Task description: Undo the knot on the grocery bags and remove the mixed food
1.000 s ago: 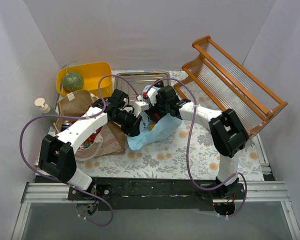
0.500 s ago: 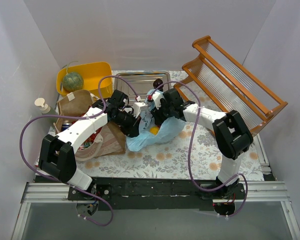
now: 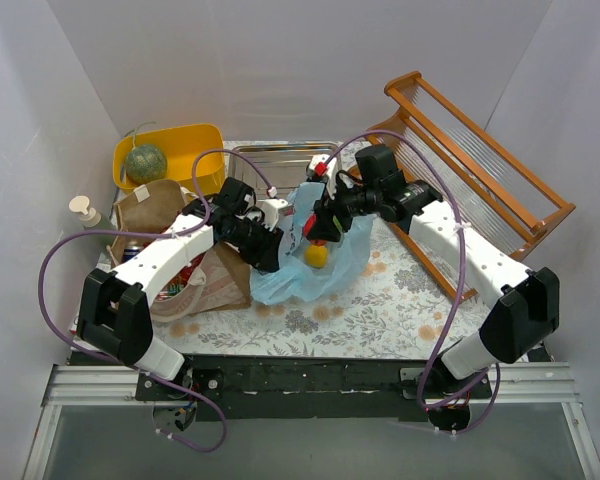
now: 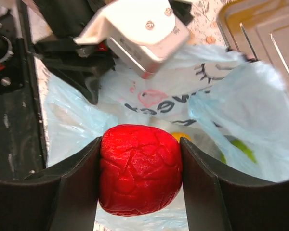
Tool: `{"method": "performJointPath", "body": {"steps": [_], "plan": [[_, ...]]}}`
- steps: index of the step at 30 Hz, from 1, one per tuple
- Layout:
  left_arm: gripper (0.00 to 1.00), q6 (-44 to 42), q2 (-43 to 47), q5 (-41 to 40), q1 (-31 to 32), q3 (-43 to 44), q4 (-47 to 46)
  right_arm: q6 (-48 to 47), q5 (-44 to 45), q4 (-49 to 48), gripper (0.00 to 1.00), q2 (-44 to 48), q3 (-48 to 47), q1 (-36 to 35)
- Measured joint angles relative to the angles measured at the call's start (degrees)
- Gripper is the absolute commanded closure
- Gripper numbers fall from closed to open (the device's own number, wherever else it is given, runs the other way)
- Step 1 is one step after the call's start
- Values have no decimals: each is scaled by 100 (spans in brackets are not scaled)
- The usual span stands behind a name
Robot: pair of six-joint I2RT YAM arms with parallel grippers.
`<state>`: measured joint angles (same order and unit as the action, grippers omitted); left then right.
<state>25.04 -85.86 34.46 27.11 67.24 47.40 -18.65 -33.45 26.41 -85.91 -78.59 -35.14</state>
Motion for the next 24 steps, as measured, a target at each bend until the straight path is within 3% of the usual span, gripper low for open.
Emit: {"method": "performJointPath", "body": {"steps": [4,9,16,20,24], "plan": [[12,0,7,-175,-2,160,116,81,-337,90,79,-76,-466,98],[10,-247,505,-245,-15,535,688,501,-402,-595,76,-761,-2243,289],[10,-546,2481,-879,-15,573,1233,1187,-164,-2203,76,-2334,-4229,260],[11,-621,2990,-1351,-107,573,1440,1405,109,-2686,76,-3578,-4948,-35],[11,-667,2802,-1690,-302,721,1659,1473,459,-3038,76,-4503,-5108,-358]]}}
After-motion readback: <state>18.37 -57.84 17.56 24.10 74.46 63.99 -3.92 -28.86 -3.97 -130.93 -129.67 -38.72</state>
